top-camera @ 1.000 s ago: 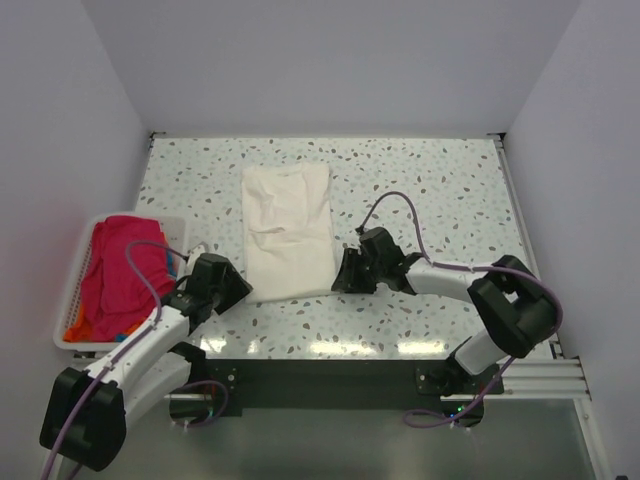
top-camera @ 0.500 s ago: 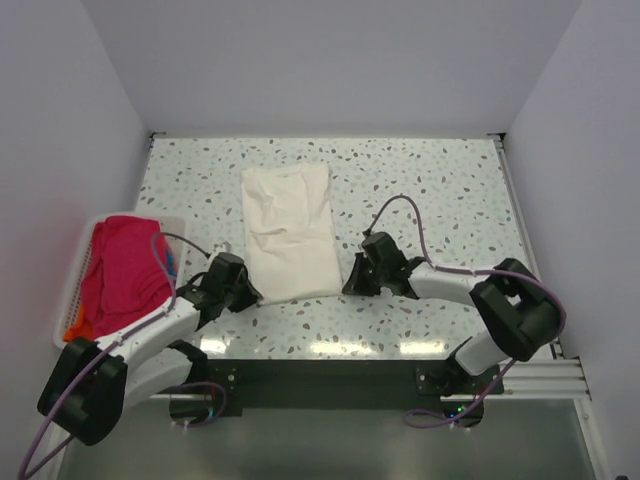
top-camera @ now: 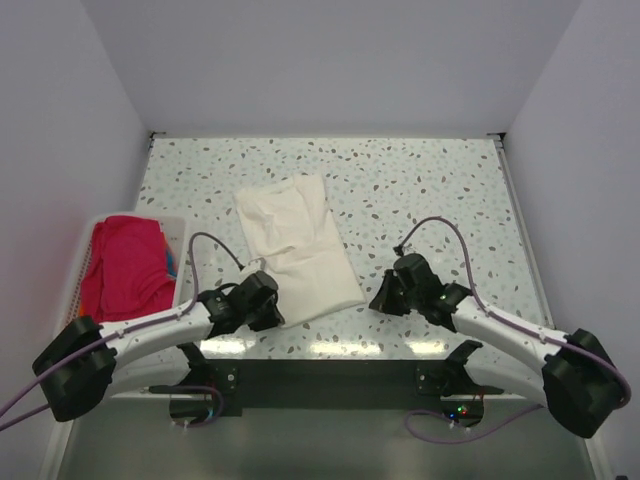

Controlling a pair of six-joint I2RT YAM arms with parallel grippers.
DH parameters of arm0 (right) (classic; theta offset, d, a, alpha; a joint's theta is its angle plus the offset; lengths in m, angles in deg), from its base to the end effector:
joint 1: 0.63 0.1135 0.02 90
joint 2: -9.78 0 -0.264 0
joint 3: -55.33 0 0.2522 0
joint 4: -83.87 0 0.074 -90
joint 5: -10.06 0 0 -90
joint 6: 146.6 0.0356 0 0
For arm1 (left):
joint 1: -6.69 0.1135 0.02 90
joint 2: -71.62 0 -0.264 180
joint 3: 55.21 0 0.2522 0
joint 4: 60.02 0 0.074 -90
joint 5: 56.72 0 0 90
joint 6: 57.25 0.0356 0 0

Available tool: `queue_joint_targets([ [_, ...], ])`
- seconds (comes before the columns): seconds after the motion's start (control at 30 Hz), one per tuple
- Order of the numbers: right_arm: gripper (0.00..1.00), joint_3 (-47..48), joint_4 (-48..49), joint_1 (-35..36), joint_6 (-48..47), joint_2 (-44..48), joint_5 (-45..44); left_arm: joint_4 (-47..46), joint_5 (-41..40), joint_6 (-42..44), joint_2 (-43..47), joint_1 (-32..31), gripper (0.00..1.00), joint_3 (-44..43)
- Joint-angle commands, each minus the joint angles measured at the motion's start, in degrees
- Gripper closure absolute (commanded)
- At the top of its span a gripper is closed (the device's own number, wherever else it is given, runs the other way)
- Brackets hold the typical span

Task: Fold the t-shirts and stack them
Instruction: Fold the tshirt

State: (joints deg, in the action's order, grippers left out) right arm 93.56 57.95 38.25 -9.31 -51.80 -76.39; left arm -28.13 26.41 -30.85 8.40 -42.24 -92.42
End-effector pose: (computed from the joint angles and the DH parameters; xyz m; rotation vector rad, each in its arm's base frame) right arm 0.1523 0.1256 0.1627 0.1591 2.5676 0.7105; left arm 0.1253 -0.1373 0.1460 -0.3880 2.6521 -0.5518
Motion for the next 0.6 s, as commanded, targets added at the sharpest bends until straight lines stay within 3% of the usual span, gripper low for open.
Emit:
queue_joint_targets([
  [0.0, 0.90, -1.53, -7.15, -0.02, -1.23, 7.50, -2.58, 9.72, -2.44, -4.78, 5.64, -1.70, 1.00, 3.74],
  [0.07, 0.75, -1.53, -7.44, -0.02, -2.11, 8.49, -2.67, 11.83, -2.53, -5.66, 9.67, -1.70, 0.96, 5.50],
  [0.1, 0.62, -1.44, -6.74, -0.11, -2.20, 8.50, -2.41, 12.45, -2.62, -6.01, 10.65, -1.70, 0.94, 5.95],
  [0.13, 0.58, -1.35, -5.86, -0.03, -2.55, 7.36, -1.71, 12.98, -2.62, -6.45, 11.36, -1.70, 0.88, 6.04],
  [0.33, 0.52, -1.00, 0.91, 0.76, -1.67, 0.51, 3.39, 16.66, -2.88, -7.16, 14.70, -1.70, 0.54, 5.78],
  [0.57, 0.51, -0.65, 4.16, 3.40, 0.43, -3.89, 3.04, 21.15, -2.54, -9.09, 16.64, -1.70, 0.46, 4.81],
])
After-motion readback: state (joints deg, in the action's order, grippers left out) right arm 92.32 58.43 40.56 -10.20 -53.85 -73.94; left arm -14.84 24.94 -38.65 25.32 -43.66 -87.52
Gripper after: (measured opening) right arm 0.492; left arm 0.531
